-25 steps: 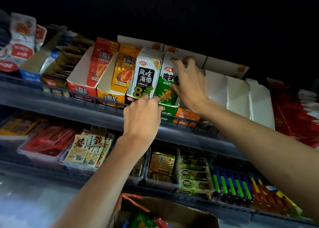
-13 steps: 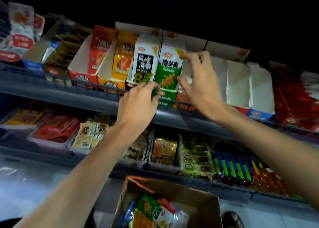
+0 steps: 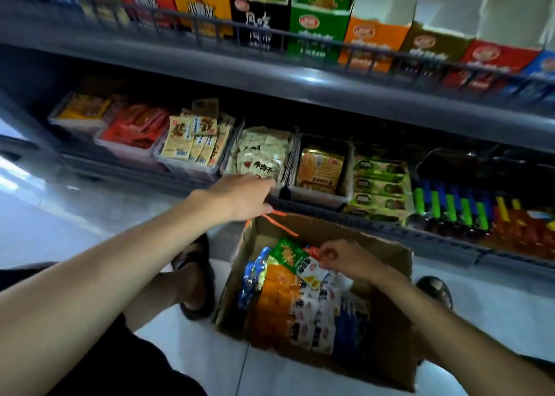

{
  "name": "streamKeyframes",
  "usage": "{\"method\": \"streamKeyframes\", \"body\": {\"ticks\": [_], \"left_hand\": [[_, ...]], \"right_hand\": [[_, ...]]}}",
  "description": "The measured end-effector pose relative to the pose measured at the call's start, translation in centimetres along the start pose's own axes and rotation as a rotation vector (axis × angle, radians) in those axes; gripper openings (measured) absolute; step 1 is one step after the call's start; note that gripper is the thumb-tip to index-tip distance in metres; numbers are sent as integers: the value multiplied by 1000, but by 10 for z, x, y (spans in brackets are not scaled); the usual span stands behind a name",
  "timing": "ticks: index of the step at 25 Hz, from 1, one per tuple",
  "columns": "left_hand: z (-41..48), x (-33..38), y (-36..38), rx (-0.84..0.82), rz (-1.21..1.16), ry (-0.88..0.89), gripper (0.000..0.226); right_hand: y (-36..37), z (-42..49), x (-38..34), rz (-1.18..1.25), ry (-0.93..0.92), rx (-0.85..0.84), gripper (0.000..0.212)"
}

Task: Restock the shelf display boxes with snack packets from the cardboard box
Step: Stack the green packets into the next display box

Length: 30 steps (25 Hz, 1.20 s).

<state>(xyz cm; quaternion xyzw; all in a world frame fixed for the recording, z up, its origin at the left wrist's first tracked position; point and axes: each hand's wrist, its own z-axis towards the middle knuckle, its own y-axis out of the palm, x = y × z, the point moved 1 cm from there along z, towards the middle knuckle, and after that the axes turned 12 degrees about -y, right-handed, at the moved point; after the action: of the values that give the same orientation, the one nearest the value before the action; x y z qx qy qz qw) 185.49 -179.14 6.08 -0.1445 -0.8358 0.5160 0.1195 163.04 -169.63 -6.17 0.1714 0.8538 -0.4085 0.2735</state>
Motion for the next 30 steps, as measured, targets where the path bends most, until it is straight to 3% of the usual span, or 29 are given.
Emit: {"method": "streamKeyframes", "body": {"ticks": [2, 6, 12, 19, 24, 30], "left_hand": [[12, -6, 33, -81, -2, -117, 44], [31, -7, 94, -197, -15, -262, 60], [44, -15, 147, -254, 65, -225, 88], [49, -15, 153, -212, 70, -216, 86], [48, -15, 151, -203, 43, -205, 86], [45, -12, 144, -233, 33, -195, 89]], "right_hand": [[30, 19, 32, -21, 110, -78, 34], [69, 51, 61, -140, 178, 16, 52], [123, 93, 75, -317, 138, 75, 90], [126, 92, 94, -347, 118, 256, 77], [118, 82, 110, 110, 247, 277, 92], [122, 81, 124, 407, 390, 410, 53]]}}
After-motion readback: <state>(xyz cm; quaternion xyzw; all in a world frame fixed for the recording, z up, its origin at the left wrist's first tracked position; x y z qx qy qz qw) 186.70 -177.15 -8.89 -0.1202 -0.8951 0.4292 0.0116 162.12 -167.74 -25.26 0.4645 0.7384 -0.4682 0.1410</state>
